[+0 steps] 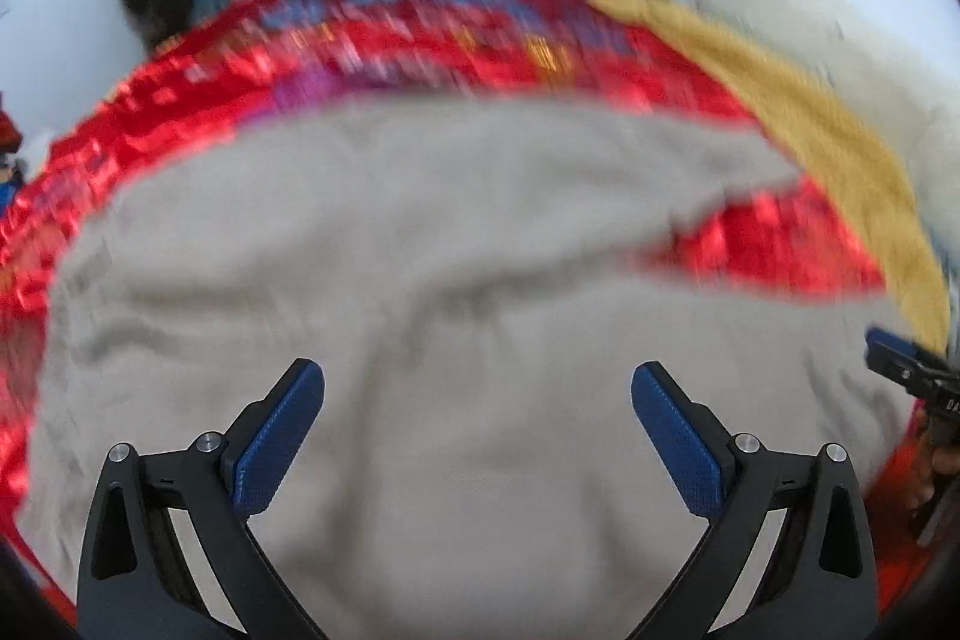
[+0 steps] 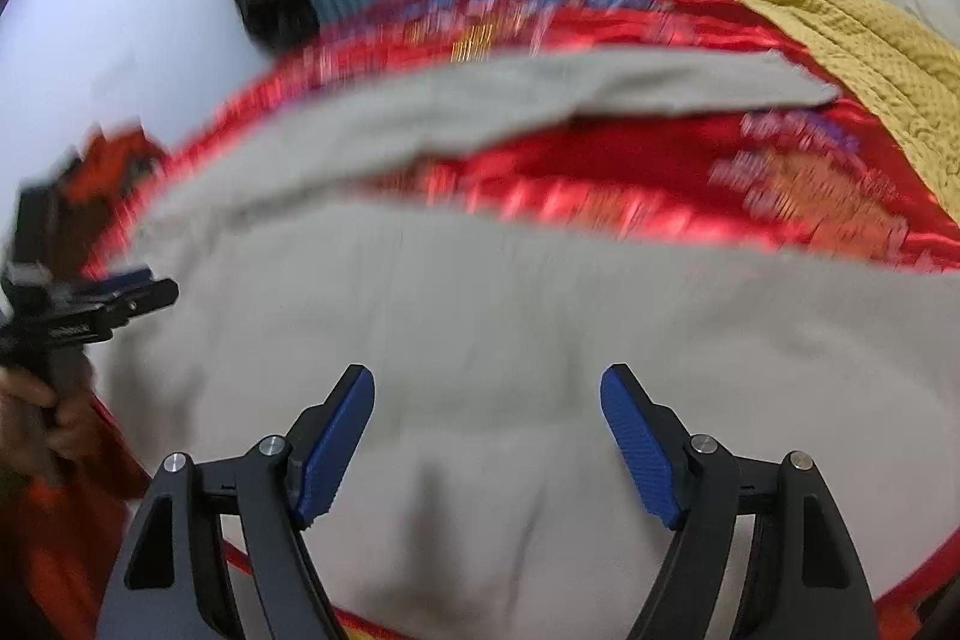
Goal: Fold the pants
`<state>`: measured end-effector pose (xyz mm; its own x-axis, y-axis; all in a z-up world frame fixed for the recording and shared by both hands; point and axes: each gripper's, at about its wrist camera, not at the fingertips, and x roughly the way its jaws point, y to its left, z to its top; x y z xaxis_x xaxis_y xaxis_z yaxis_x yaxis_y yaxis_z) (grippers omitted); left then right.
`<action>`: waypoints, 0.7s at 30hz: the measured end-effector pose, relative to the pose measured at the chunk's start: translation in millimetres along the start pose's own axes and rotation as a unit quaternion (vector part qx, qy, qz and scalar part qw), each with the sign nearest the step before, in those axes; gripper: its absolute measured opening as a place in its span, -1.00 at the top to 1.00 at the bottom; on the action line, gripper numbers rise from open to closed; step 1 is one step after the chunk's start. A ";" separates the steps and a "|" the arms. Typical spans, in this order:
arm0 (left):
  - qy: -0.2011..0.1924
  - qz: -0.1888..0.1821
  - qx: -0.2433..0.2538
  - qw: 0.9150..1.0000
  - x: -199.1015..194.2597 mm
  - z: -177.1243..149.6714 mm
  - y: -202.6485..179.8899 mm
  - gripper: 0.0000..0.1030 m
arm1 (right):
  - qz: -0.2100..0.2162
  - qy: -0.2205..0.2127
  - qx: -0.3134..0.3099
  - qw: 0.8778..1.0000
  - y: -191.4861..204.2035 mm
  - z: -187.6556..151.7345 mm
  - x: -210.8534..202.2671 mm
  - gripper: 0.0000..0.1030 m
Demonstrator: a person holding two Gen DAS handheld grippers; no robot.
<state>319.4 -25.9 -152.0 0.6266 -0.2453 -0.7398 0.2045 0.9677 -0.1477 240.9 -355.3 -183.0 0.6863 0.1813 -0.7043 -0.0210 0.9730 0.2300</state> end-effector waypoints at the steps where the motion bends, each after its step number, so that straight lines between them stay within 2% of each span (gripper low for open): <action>1: -0.013 0.006 -0.013 1.000 3.4 14.0 8.1 -0.99 | 0.003 -0.006 0.010 1.000 -10.6 12.3 -0.5 -0.57; 3: -0.022 0.027 -0.041 0.999 24.9 42.2 31.3 -0.99 | 0.019 -0.020 0.053 0.998 -53.2 56.7 7.1 -0.57; 5: -0.019 0.050 -0.066 0.996 53.1 53.9 54.4 -0.99 | 0.027 -0.045 0.108 0.993 -102.1 102.1 21.0 -0.57; 6: -0.010 0.060 -0.076 0.995 67.4 53.8 65.2 -0.99 | 0.033 -0.047 0.132 0.990 -122.9 118.6 29.9 -0.57; 8: 0.019 0.068 -0.086 0.994 95.9 46.7 81.3 -0.99 | 0.016 -0.048 0.192 0.980 -170.3 146.6 49.5 -0.57; 9: 0.038 0.067 -0.081 0.994 113.9 35.8 89.8 -0.99 | 0.005 -0.049 0.230 0.972 -202.1 157.5 60.4 -0.57; 10: 0.038 0.062 -0.075 0.995 121.8 25.8 92.9 -0.99 | -0.005 -0.049 0.255 0.966 -222.9 162.6 65.6 -0.57; 12: 0.021 0.066 -0.067 0.995 121.3 21.0 90.9 -0.99 | -0.031 -0.056 0.322 0.945 -273.2 168.3 73.9 -0.57; 15: 0.023 0.081 -0.056 0.995 125.7 19.2 86.3 -0.99 | -0.014 -0.073 0.405 0.911 -325.1 166.5 80.6 -0.55; 16: 0.021 0.083 -0.055 0.995 125.7 18.3 83.7 -0.99 | -0.003 -0.082 0.420 0.904 -335.1 167.9 81.7 -0.55; 17: 0.020 0.084 -0.055 0.995 126.3 18.2 83.5 -0.99 | 0.023 -0.091 0.434 0.896 -345.0 170.7 86.2 -0.53; 19: 0.018 0.084 -0.055 0.995 126.7 18.6 85.7 -0.99 | 0.041 -0.081 0.437 0.895 -352.5 178.9 94.5 -0.45; 20: 0.017 0.085 -0.054 0.995 124.2 17.3 83.4 -0.99 | 0.040 -0.075 0.429 0.899 -352.8 185.1 99.2 -0.43; 21: 0.016 0.086 -0.054 0.995 123.0 15.6 82.7 -0.99 | 0.028 -0.065 0.412 0.908 -350.9 195.0 105.4 -0.42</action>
<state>425.1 23.0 -244.9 0.6200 -0.0758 -0.7809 0.0142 0.9962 -0.0855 462.4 -705.5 -207.0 0.7815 0.1563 -0.6040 0.4568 0.5160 0.7246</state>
